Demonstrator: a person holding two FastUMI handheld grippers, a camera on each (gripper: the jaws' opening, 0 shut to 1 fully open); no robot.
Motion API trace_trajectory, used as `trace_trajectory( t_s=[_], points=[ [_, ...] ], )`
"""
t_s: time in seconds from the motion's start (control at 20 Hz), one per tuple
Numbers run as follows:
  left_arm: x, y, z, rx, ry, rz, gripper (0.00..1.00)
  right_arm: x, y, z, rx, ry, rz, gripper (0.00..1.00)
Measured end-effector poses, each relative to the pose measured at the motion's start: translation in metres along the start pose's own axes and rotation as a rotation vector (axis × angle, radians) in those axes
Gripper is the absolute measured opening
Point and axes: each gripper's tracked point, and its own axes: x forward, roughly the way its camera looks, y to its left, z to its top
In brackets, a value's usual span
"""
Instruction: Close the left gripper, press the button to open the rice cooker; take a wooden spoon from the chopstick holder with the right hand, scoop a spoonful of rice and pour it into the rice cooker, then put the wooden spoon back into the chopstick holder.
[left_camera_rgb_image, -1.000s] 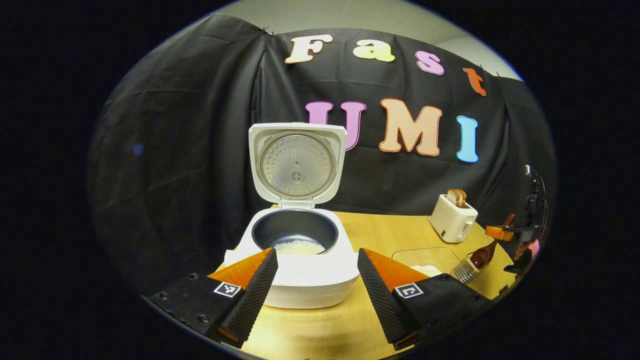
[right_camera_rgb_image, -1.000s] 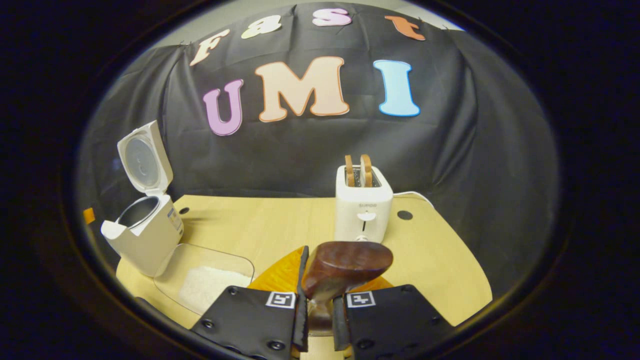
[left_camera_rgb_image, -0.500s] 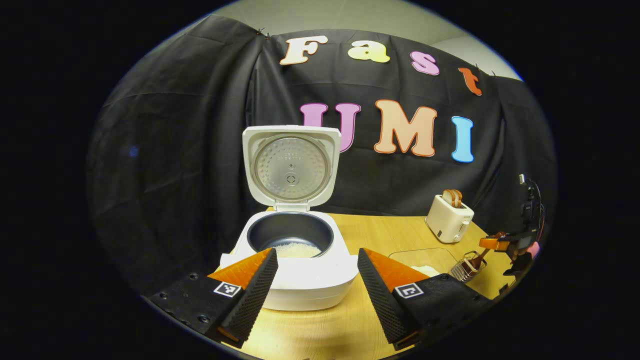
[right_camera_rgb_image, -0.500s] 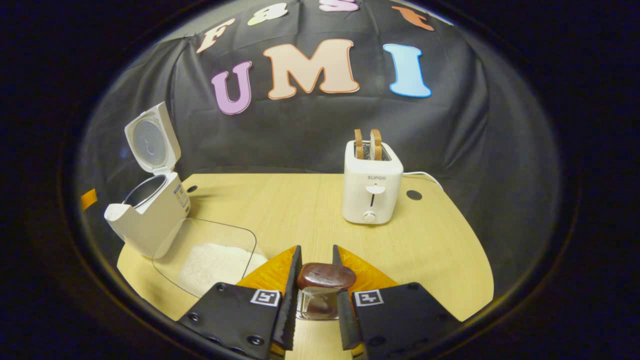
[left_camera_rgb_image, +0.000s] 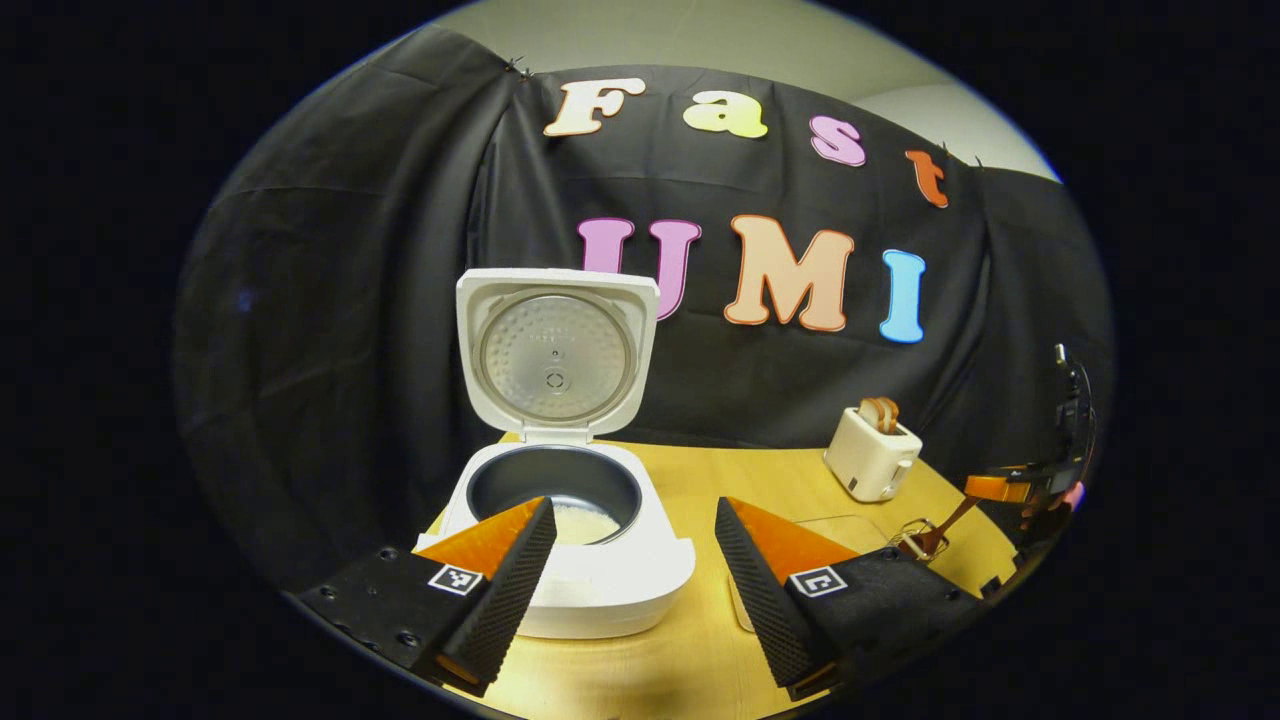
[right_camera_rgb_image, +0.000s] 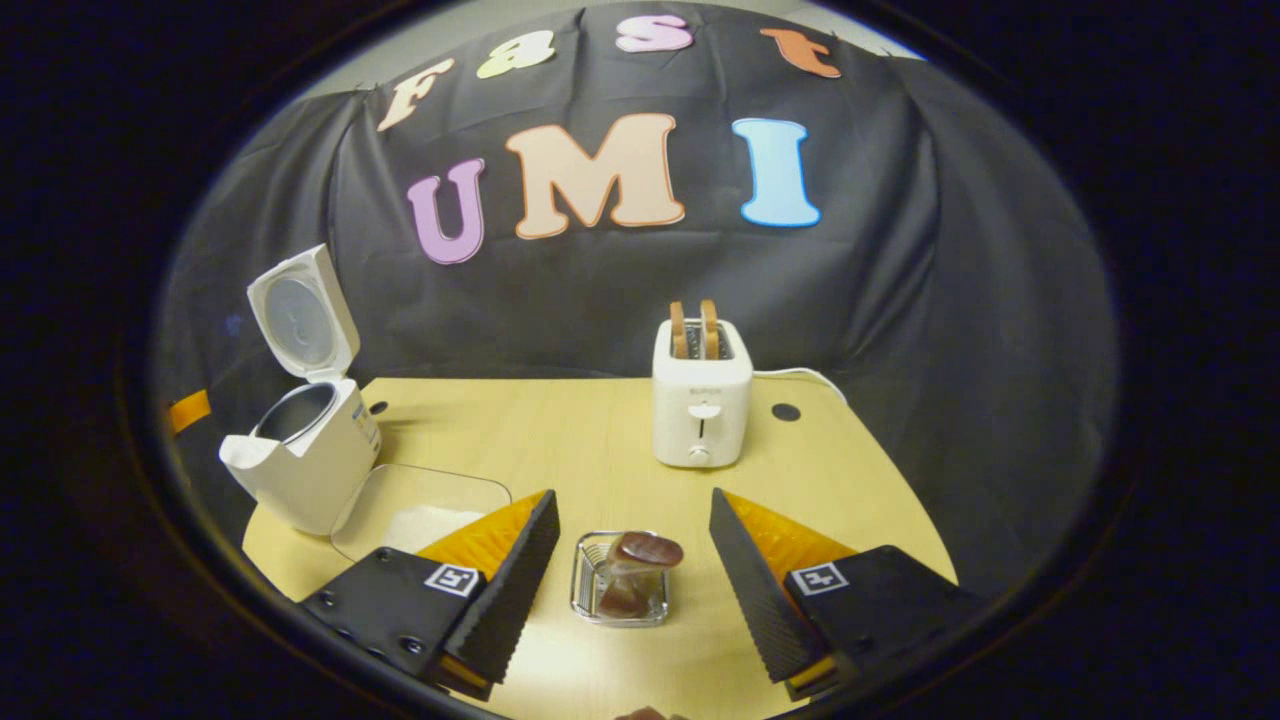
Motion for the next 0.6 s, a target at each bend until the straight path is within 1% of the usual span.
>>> trace_trajectory(
  t_s=[0.05,0.1,0.2,0.3,0.45,0.6],
  points=[
    [0.004,0.003,0.007,0.005,-0.007,-0.003,0.95,-0.007,-0.003,0.005,0.008,-0.004,-0.006,0.99],
    [0.009,0.006,0.016,0.015,-0.001,-0.002,0.95,-0.014,-0.005,0.009,0.018,-0.006,-0.007,0.99],
    [0.014,0.008,0.033,0.049,0.014,-0.011,0.95,-0.028,-0.008,0.021,0.029,-0.018,-0.006,0.99],
    [0.023,0.010,0.065,0.074,-0.015,-0.020,0.94,-0.041,-0.009,0.031,0.033,-0.025,-0.004,0.99],
    [0.038,0.010,0.112,0.042,-0.054,-0.048,0.94,-0.059,-0.001,0.040,0.057,-0.010,0.027,0.98],
    [0.062,0.028,0.164,0.033,-0.096,-0.033,0.94,-0.070,0.002,0.040,0.059,-0.009,0.036,0.98]
  ],
)
